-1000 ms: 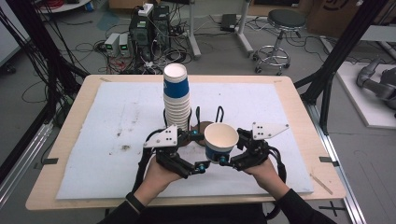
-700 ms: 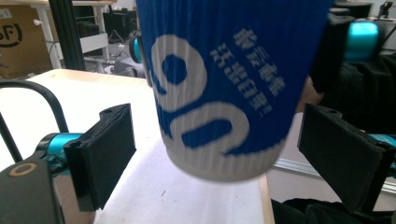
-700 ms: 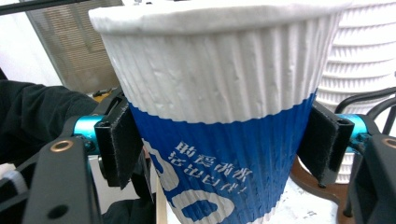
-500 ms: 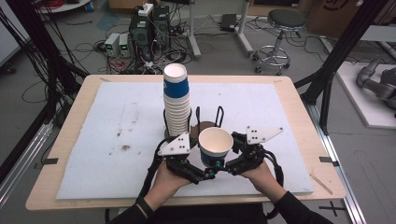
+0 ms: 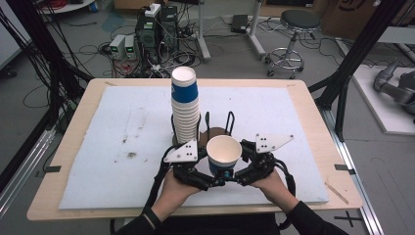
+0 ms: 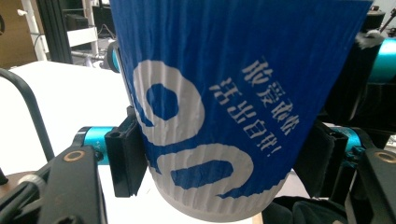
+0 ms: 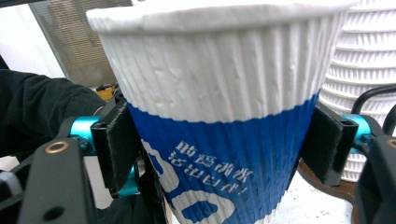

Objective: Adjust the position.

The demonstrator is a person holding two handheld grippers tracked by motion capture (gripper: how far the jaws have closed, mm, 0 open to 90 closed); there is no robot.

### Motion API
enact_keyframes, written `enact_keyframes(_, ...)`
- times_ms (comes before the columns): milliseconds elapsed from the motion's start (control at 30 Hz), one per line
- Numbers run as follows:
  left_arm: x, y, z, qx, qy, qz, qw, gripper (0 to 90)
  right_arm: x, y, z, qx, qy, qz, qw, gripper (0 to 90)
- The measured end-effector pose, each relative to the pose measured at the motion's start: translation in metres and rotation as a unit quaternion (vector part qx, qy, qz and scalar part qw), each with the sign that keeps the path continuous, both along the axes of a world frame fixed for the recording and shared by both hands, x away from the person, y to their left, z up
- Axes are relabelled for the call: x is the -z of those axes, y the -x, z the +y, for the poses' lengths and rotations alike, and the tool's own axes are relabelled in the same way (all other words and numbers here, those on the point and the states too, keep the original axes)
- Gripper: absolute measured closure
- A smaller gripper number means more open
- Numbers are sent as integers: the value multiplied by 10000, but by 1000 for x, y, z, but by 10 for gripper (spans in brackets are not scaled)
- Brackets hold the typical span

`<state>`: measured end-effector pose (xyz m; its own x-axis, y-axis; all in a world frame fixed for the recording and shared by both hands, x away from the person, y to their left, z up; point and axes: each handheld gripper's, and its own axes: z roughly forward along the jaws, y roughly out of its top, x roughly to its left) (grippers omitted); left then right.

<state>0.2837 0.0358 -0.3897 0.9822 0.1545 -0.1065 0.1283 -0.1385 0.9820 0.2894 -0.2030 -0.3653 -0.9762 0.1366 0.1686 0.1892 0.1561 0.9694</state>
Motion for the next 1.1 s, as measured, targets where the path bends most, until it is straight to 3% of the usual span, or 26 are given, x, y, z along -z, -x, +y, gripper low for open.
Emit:
enact_keyframes(167, 4, 1, -3, 37, -87, 29, 10000, 292, -6, 0, -4, 42, -202, 32, 9998, 193)
enact_keyframes(400, 4, 2, -3, 27, -45, -40, 10000, 281, -6, 1, -4, 15, -191, -6, 9998, 222)
enact_keyframes(500, 3, 4, -4, 19, 42, -81, 10000, 231, -5, 1, -4, 13, -187, -1, 9998, 227)
enact_keyframes(700, 0, 4, -1, 14, 224, -25, 9997, 221, -4, 2, -1, -13, -138, -65, 9999, 231)
enact_keyframes(1100, 0, 3, 0, 11, 191, -83, 9998, 267, -4, 2, -1, -7, -152, 11, 9999, 204)
